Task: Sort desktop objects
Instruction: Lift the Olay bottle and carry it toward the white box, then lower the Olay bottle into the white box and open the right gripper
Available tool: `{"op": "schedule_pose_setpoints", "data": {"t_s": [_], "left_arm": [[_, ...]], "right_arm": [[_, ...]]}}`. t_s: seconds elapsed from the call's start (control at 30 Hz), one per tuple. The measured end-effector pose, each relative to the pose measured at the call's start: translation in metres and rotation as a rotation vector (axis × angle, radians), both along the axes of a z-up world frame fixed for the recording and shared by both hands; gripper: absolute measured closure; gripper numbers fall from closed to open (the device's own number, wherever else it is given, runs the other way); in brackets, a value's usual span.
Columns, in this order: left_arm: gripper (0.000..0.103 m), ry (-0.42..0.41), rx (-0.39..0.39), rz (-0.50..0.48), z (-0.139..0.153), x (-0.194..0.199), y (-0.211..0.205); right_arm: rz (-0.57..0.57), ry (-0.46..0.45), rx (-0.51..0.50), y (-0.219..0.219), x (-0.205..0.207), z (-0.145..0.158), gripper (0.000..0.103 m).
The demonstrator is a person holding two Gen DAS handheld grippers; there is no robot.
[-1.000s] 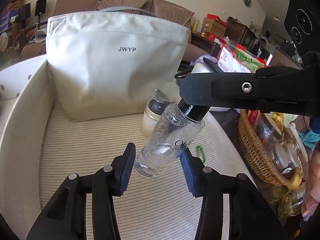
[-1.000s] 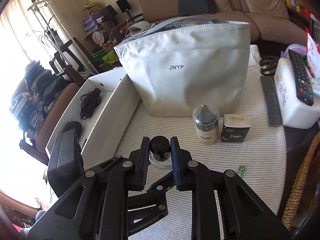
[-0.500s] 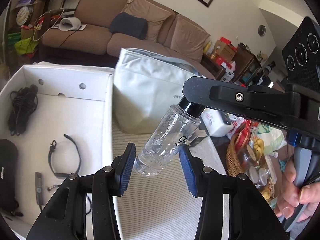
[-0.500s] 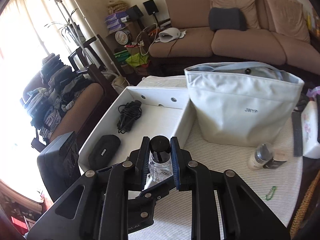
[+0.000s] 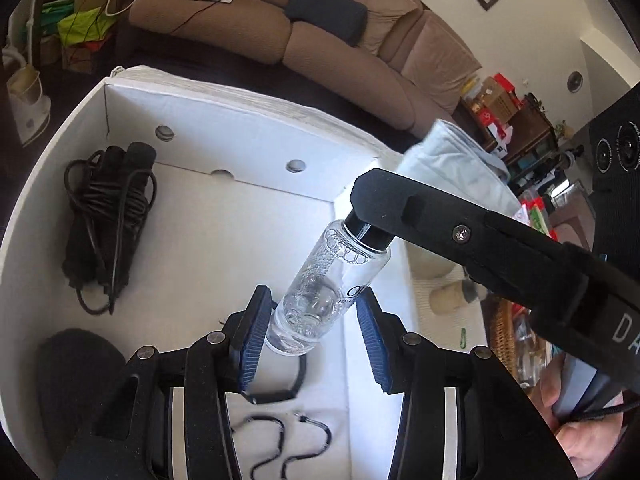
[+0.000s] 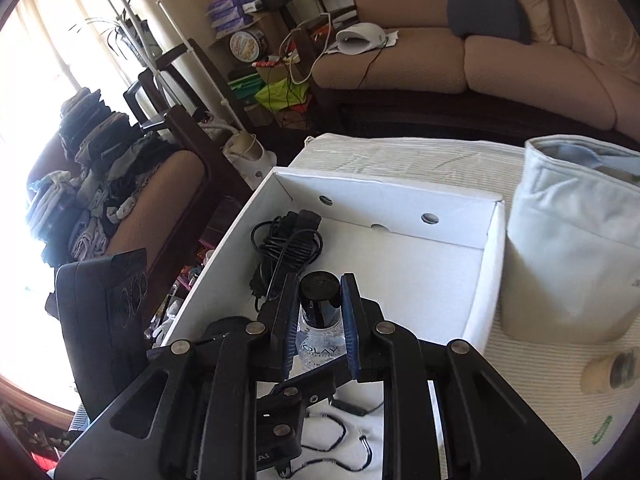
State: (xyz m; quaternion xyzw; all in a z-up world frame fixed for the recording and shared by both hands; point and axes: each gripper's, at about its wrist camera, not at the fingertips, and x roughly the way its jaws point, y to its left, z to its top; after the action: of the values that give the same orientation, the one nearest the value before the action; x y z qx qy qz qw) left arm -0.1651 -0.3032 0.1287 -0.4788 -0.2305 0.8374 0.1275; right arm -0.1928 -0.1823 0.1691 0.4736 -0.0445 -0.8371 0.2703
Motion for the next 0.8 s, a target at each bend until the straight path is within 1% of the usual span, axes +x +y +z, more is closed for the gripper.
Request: {"op": "schedule_pose_setpoints", "data": {"t_s": [0.07,0.17,0.2,0.23,0.27,0.3,0.4,0.47,0.5,0.67,0.8], "left_arm": [[0.058,-0.039,0.005,0.013,-0.014,-0.021,-0.014],[0.058,-0.125,0.048,0.048,-0.041,-0.05,-0.036],[0.058,-0.146,0.049,0.06,-0.049,-0.058,-0.041],[0.057,-0.163,0.047,0.067,-0.056,-0.064,-0.045],[0.054,-0.18,0.048,0.084,-0.063,-0.069,-0.049],[0.052,-0.194,0.06,0.102,-0.068,-0.073,-0.053],[0.05,-0.228,0.131,0.163,-0.08,-0.078,-0.068],[0.049,-0.234,0.199,0.177,-0.085,-0.078,-0.075],[0.049,-0.236,0.219,0.189,-0.086,-0.077,-0.077],[0.048,-0.261,0.353,0.256,-0.101,-0.069,-0.083],[0.048,-0.264,0.416,0.315,-0.11,-0.059,-0.086]], "right_arm": [[-0.004,-0.007,0.007,-0.012,-0.02,-0.015,0.084],[-0.006,-0.011,0.007,-0.026,-0.047,-0.042,0.084],[-0.007,-0.014,0.003,-0.031,-0.055,-0.052,0.084],[-0.013,-0.018,-0.005,-0.034,-0.062,-0.062,0.084],[-0.02,-0.024,-0.015,-0.036,-0.069,-0.071,0.084],[-0.026,-0.028,-0.021,-0.039,-0.075,-0.079,0.084],[-0.039,-0.032,-0.027,-0.045,-0.092,-0.095,0.084],[-0.048,-0.027,-0.022,-0.046,-0.1,-0.101,0.084],[-0.051,-0.02,-0.017,-0.047,-0.103,-0.102,0.084],[-0.032,0.016,0.022,-0.057,-0.108,-0.099,0.084],[-0.017,0.017,0.032,-0.068,-0.106,-0.098,0.084]]}}
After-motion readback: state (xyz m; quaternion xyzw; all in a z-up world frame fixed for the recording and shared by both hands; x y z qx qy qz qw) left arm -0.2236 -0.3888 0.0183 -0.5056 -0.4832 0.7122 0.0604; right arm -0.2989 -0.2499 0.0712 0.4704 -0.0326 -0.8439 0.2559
